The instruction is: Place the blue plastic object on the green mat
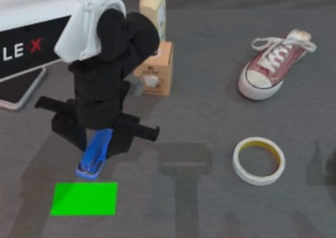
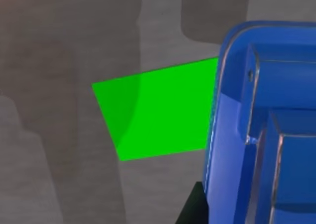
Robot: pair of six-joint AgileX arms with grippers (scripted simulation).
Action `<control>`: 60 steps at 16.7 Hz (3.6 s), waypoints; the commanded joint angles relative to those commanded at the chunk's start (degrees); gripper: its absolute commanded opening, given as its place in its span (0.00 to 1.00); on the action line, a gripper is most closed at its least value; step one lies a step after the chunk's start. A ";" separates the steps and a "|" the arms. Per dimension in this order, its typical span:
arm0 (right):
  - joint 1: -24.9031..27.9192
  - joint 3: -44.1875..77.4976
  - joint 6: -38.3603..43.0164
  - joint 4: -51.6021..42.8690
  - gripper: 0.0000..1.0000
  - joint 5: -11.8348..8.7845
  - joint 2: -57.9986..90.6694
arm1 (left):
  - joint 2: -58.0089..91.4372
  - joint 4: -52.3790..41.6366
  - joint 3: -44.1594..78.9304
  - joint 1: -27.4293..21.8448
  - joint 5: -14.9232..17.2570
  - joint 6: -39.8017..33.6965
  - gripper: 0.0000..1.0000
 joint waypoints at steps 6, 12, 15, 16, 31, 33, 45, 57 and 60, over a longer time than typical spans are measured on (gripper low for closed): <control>0.00 0.00 0.00 0.00 1.00 0.00 0.00 | -3.95 -1.36 -6.40 2.53 -0.25 -44.62 0.00; 0.00 0.00 0.00 0.00 1.00 0.00 0.00 | -8.73 2.15 -11.43 5.24 2.49 -79.17 0.00; 0.00 0.00 0.00 0.00 1.00 0.00 0.00 | -11.23 4.92 -12.98 6.44 4.23 -90.63 0.00; 0.00 0.00 0.00 0.00 1.00 0.00 0.00 | -11.91 5.75 -13.32 6.75 4.73 -93.36 0.00; 0.00 0.00 0.00 0.00 1.00 0.00 0.00 | -9.26 18.89 -21.27 7.49 5.65 -97.51 0.00; 0.00 0.00 0.00 0.00 1.00 0.00 0.00 | -7.40 24.37 -24.82 7.66 5.66 -97.42 0.00; 0.00 0.00 0.00 0.00 1.00 0.00 0.00 | -4.96 31.21 -29.40 7.80 5.75 -97.38 0.30; 0.00 0.00 0.00 0.00 1.00 0.00 0.00 | -4.96 31.21 -29.40 7.80 5.75 -97.38 1.00; 0.00 0.00 0.00 0.00 1.00 0.00 0.00 | -4.96 31.21 -29.40 7.80 5.75 -97.38 1.00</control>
